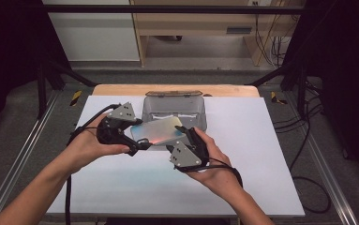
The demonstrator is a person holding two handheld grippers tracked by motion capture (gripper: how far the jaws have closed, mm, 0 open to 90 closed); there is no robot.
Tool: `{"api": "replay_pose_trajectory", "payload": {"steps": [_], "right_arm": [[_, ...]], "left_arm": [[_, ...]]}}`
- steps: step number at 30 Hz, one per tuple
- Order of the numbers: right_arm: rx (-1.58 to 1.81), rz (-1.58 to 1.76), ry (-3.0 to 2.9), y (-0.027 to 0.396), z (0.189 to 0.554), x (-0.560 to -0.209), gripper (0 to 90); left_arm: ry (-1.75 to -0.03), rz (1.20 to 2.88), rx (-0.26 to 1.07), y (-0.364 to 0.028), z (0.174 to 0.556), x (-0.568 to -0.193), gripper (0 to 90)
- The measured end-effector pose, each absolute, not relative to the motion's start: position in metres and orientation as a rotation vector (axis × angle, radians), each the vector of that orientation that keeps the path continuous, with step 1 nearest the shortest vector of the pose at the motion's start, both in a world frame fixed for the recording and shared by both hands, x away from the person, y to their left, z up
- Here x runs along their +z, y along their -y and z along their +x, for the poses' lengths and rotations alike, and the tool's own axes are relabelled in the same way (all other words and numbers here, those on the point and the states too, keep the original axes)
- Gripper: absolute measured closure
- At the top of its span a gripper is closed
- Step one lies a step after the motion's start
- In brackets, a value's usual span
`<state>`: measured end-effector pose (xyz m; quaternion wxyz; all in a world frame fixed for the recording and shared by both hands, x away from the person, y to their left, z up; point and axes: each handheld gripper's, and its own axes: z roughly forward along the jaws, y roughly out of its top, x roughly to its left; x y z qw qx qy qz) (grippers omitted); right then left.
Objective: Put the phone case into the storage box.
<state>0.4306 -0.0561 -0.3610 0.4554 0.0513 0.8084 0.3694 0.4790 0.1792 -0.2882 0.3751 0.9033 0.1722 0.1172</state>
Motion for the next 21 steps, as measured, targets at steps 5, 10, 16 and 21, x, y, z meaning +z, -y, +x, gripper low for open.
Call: {"api": "replay_pose_trajectory", "payload": {"steps": [5,10,16,21], "right_arm": [[0.885,0.109,-1.984,0.0569,0.4337,-0.3612,41.5],[0.869,0.093,-1.984,0.0562,0.4341,-0.3636,49.2],[0.858,0.082,-1.979,0.0576,0.4343,-0.3651,57.2],[0.859,0.075,-1.982,0.0584,0.4345,-0.3654,63.4]], "left_arm": [[-0.43,2.327,0.293,-0.18,0.4787,-0.2878,17.2],[-0.431,2.337,0.282,-0.1805,0.4785,-0.2887,17.2],[-0.441,2.338,0.27,-0.1843,0.48,-0.289,17.2],[-0.46,2.335,0.259,-0.1865,0.4823,-0.2899,17.2]]}}
